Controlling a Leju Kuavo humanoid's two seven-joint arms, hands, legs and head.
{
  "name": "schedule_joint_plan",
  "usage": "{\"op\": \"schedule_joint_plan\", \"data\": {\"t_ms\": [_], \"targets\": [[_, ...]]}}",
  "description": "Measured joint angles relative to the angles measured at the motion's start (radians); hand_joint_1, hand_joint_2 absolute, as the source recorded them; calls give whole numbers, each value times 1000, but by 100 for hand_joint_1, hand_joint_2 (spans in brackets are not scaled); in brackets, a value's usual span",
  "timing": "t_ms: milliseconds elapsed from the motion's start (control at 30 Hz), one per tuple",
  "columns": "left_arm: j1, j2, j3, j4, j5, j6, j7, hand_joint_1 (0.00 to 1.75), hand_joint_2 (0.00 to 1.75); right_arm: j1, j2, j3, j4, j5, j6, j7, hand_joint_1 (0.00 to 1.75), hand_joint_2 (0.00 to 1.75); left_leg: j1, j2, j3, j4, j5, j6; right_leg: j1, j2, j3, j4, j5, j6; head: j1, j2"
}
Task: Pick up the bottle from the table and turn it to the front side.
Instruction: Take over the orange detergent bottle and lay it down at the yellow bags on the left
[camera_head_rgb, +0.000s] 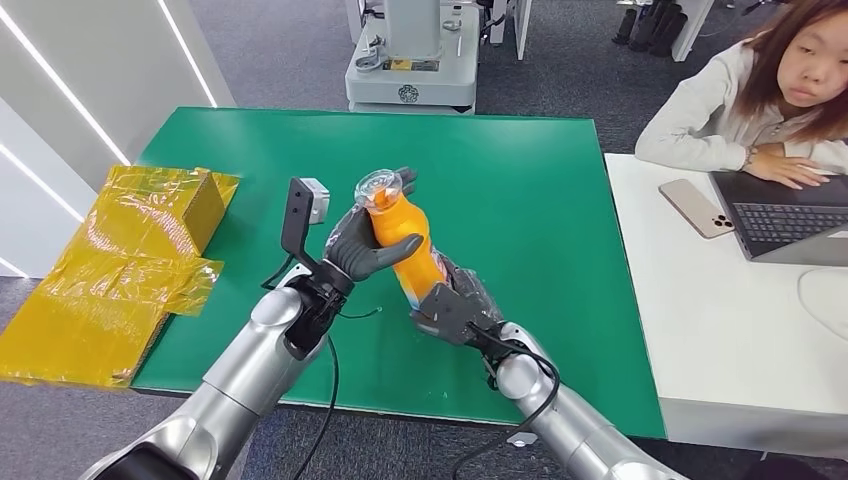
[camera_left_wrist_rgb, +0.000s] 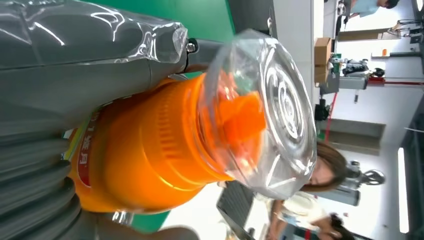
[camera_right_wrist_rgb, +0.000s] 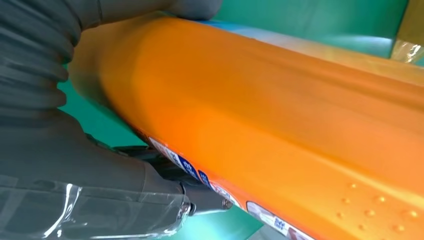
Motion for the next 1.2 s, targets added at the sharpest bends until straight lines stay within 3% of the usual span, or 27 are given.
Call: {"op": "schedule_joint_plan", "data": {"t_ms": [167, 500, 633, 833, 1033, 1200], "targets": [[-5, 0, -17, 16, -98, 52, -27, 175, 175, 12, 0, 0, 3, 16, -5, 8, 175, 175, 0, 0, 0, 0, 0, 0, 0, 0, 0, 0, 0, 0, 0, 0], [5, -1, -18, 17, -156, 58, -19, 175, 175, 35, -5, -3, -7, 43, -12, 27, 173, 175, 0, 0, -1, 0, 0, 0, 0, 0, 0, 0, 0, 0, 0, 0], [11, -1, -18, 17, -150, 44, -21, 175, 175, 47, -14, -6, -21, 40, -15, 23, 0, 175, 0, 0, -1, 0, 0, 0, 0, 0, 0, 0, 0, 0, 0, 0], [13, 24, -16, 5, -261, 97, -79, 175, 175, 64, -31, -28, -74, 12, -11, 10, 0, 175, 0, 0, -1, 0, 0, 0, 0, 0, 0, 0, 0, 0, 0, 0], [4, 92, -2, -29, -613, 309, -136, 175, 175, 103, -67, -60, -164, -20, 0, -12, 0, 175, 0, 0, 0, 0, 0, 0, 0, 1, 0, 0, 0, 0, 0, 0], [-2, 130, 16, -50, -783, 413, -135, 175, 175, 118, -88, -74, -215, -35, 11, -25, 0, 175, 0, 0, -1, 0, 0, 0, 0, 0, -1, 0, 0, 0, 0, 0]]}}
